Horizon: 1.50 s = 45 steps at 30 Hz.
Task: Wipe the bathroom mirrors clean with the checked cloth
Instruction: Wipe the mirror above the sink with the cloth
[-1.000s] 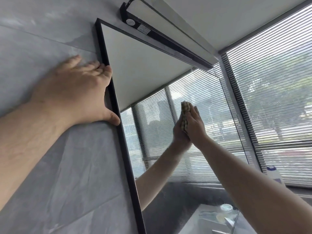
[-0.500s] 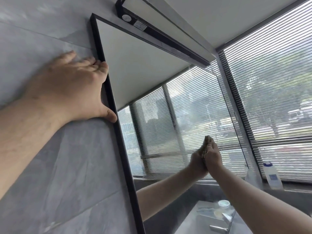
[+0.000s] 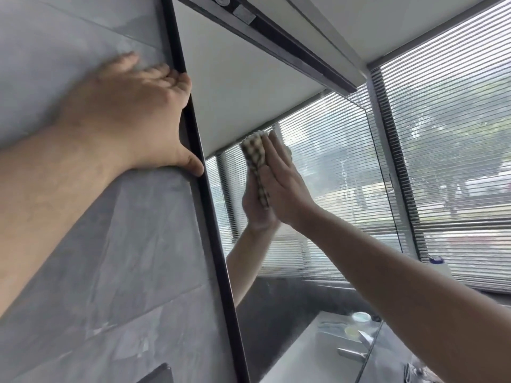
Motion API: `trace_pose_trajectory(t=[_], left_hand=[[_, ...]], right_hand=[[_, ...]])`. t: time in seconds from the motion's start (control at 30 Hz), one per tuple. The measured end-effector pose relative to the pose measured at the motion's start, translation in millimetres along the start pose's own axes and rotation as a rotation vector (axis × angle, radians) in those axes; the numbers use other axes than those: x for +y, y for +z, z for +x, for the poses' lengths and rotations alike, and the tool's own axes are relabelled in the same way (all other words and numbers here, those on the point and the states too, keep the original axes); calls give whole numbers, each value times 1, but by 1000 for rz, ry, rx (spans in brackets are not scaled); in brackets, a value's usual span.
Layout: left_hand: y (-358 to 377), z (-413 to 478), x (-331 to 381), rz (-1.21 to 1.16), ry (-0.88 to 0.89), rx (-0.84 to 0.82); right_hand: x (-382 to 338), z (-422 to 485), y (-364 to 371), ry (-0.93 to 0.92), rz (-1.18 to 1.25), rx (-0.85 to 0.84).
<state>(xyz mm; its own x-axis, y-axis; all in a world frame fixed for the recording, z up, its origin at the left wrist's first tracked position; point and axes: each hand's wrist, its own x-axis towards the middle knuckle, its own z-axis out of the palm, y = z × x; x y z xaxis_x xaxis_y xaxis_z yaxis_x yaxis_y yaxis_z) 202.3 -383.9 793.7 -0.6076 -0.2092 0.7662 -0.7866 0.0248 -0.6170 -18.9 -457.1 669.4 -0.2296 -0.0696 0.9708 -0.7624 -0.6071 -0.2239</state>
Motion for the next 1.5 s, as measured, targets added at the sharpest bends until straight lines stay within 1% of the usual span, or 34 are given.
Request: trace_pose_trajectory(t=[0.07,0.1,0.23,0.37,0.5,0.57,0.6,0.67,0.73,0.83,0.9,0.97,1.03,1.1,1.17,1.23,1.3,1.4,1.43,1.5], left_hand=[[-4,-2,2,60,-35,-18],[-4,-2,3,62,-23,-20],[-3,0,3,50,-6,-6],[-6,0,3,37,6,-8],[-8,-2,4,53,14,-20],[-10,-2,4,47,12,-31],[-10,-3,4,37,9,-35],[-11,-3,5,34,9,-41],[-12,-2,5,26,5,-49],[-13,-4,4,16,3,-56],[-13,-5,4,14,3,-46],[-13,-6,4,4,3,-49],[-14,-7,4,0,6,-61],[-14,-9,5,1,13,-68],[-14,-8,5,-13,11,-63],[-15,-9,4,-29,7,-55],[-15,-9,4,-30,10,-51],[-15,-10,6,-44,9,-68],[-15,-11,6,-47,5,-73],[-15,-10,5,-47,1,-81]], right_hand=[[-2,-6,3,-51,-20,-61],[0,-11,5,-60,-47,-94],[-4,-42,-2,-57,-47,-151],[-11,-86,-12,-201,-90,-234],[-2,-144,-21,-365,-46,-285],[0,-169,-25,-392,-38,-294],[0,-178,-25,-372,-41,-292],[-6,-191,-22,-276,-50,-289],[-19,-193,-17,-128,-58,-293],[-51,-172,-10,123,-68,-374],[-74,-146,-7,200,-29,-387],[-90,-121,-8,255,94,-346],[-92,-111,-14,281,177,-357],[-83,-121,-21,172,110,-362],[-67,-137,-27,52,66,-262],[-57,-151,-33,5,35,-200],[-55,-162,-40,-71,16,-247],[-47,-173,-47,-310,-134,-289],[-44,-174,-47,-350,-169,-290],[-42,-171,-47,-368,-190,-312]])
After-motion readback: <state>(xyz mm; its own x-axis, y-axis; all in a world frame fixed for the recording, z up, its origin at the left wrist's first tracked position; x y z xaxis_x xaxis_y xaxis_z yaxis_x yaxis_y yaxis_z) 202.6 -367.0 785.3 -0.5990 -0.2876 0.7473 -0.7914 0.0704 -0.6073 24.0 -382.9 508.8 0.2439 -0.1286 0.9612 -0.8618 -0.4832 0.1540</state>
